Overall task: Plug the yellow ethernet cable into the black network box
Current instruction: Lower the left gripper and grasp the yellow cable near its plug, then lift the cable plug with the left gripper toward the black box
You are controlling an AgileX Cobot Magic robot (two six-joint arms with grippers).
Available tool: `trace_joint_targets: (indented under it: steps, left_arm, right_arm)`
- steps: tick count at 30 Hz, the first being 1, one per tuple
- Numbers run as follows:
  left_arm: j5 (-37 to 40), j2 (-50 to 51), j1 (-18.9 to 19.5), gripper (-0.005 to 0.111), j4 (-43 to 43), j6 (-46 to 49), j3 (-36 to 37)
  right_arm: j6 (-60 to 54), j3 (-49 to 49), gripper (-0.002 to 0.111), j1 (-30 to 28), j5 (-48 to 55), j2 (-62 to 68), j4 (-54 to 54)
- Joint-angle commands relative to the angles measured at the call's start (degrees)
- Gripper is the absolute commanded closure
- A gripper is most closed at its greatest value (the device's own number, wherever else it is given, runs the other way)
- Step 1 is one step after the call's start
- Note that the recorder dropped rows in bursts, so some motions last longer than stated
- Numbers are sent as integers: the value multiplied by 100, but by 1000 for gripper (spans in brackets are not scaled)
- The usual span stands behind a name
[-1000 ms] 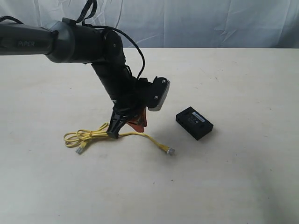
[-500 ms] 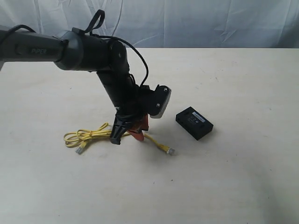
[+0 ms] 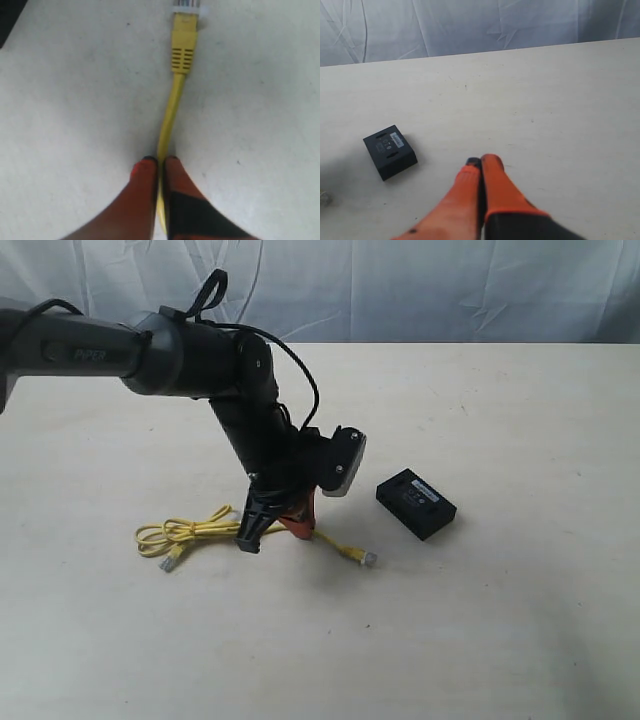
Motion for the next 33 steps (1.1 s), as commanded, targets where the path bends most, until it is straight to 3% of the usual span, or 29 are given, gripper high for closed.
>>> trace_joint_targets:
  steps: [1, 6, 9, 15, 22, 24, 28, 33]
  left_arm:
    - [20, -264, -30, 107, -30, -730, -17]
    - [509, -631, -8, 107, 958, -2668, -17]
    - [887, -631, -8, 107, 1115, -2966, -17]
    - [682, -580, -8, 107, 1102, -3767, -17]
    - [541, -599, -3, 107, 855, -3609, -17]
    - [404, -599, 121, 107, 312, -3216, 80]
    - [-9, -712, 501, 107, -500, -2333, 737]
    - [-418, -826, 594, 107, -385, -2238, 1070]
  right_arm:
    - [-3, 20, 109, -35, -66, -28, -7]
    - [-3, 20, 109, -35, -66, -28, -7]
    - [-3, 20, 109, -35, -41, -28, -7]
    - [-3, 20, 109, -21, -41, -28, -7]
    - [-3, 20, 109, -20, -53, -28, -487]
    - [-3, 20, 109, -20, -54, -28, -414]
    - [-3, 20, 109, -20, -54, -28, -294]
    - [-3, 20, 109, -20, -322, -28, -211]
